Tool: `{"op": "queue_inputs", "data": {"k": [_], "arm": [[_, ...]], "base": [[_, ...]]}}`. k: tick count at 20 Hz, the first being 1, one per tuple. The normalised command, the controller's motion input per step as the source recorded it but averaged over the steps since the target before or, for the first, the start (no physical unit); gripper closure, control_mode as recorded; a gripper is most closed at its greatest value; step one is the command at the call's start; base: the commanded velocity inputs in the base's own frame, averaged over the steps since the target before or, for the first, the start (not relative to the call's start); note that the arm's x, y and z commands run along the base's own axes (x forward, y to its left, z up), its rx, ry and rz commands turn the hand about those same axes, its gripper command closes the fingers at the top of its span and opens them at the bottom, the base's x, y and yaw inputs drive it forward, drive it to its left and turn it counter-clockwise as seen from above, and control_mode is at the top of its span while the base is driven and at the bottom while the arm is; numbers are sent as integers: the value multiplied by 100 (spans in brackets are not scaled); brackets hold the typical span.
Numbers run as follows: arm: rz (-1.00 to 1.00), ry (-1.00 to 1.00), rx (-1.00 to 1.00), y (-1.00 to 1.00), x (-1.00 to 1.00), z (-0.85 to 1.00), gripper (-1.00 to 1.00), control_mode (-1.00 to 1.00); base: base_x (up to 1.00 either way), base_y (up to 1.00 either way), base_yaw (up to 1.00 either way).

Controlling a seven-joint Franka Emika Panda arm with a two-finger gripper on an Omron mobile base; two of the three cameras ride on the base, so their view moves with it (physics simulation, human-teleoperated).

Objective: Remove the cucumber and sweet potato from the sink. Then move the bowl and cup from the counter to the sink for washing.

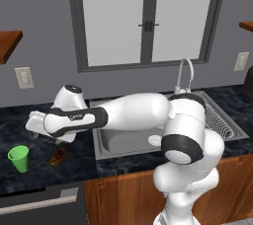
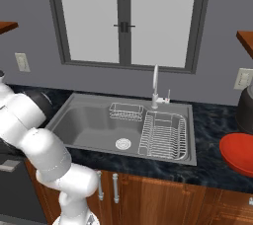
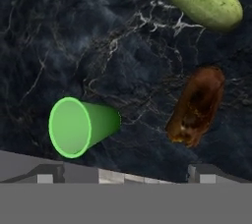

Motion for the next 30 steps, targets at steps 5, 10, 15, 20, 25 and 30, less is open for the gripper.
{"op": "queue_inputs", "data": {"k": [5, 10, 15, 20, 25, 30], "arm": [[0, 1, -4, 28, 19, -3, -100, -100], [0, 2, -5, 27, 14, -3, -100, -100], [0, 1, -7, 26, 3, 0, -100, -100], [0, 9, -8, 17, 0, 5, -100, -100], [0, 12, -14, 1, 0, 11, -100, -100], [0, 9, -16, -1, 0, 3, -100, -100]], "base": [[0, 0, 0], [0, 0, 0], [0, 0, 0], [0, 0, 0], [0, 0, 0], [0, 0, 0]]}}
